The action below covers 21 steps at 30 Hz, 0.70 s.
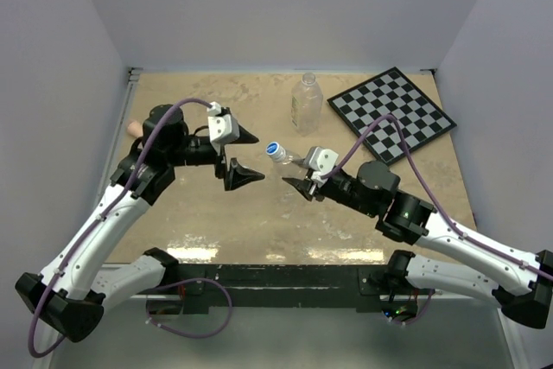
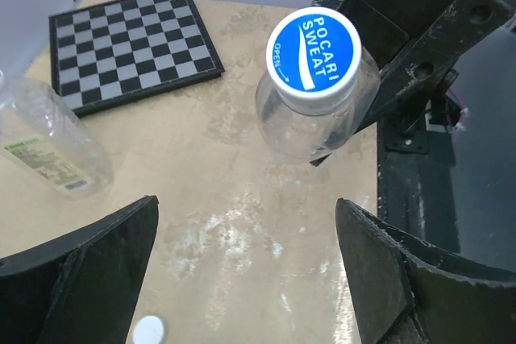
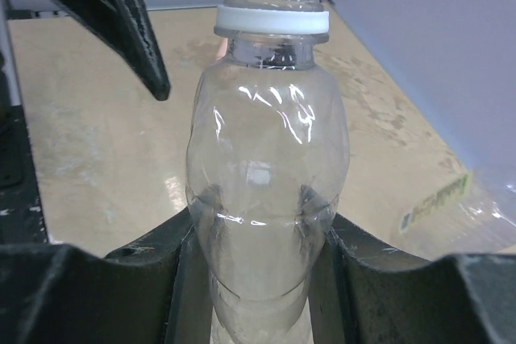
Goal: Screw on the bottle caps
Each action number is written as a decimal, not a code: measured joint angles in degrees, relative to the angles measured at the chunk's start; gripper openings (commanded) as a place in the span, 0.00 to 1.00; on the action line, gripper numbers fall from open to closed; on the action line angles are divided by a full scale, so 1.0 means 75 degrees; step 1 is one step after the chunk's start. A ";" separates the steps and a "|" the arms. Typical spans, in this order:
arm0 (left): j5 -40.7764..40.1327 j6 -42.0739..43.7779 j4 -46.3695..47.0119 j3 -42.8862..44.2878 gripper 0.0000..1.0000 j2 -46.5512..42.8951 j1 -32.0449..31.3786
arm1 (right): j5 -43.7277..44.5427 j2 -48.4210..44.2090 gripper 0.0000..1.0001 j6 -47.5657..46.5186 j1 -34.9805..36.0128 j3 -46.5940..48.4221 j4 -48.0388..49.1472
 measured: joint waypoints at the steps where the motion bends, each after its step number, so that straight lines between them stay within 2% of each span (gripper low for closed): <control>1: -0.0023 -0.0420 0.0044 -0.0003 0.93 0.0047 0.0006 | 0.0119 -0.0009 0.06 0.0000 0.0000 -0.0023 0.0044; 7: -0.0090 -0.2923 0.0455 0.0201 0.86 0.0376 0.0032 | 0.0737 0.0000 0.06 -0.0023 0.0000 -0.0114 0.0210; 11: -0.0254 -0.4266 0.0469 0.0901 0.84 0.0708 0.0032 | 0.1014 0.0032 0.06 -0.0096 0.0000 -0.0114 0.0289; 16: -0.0632 -0.5115 0.0286 0.1731 0.83 0.0860 0.0032 | 0.1207 0.0254 0.06 -0.0224 0.0000 -0.0114 0.0259; 21: -0.0848 -0.5432 -0.0195 0.2323 0.76 0.1163 0.0032 | 0.1250 0.0318 0.06 -0.0332 0.0000 -0.0114 0.0224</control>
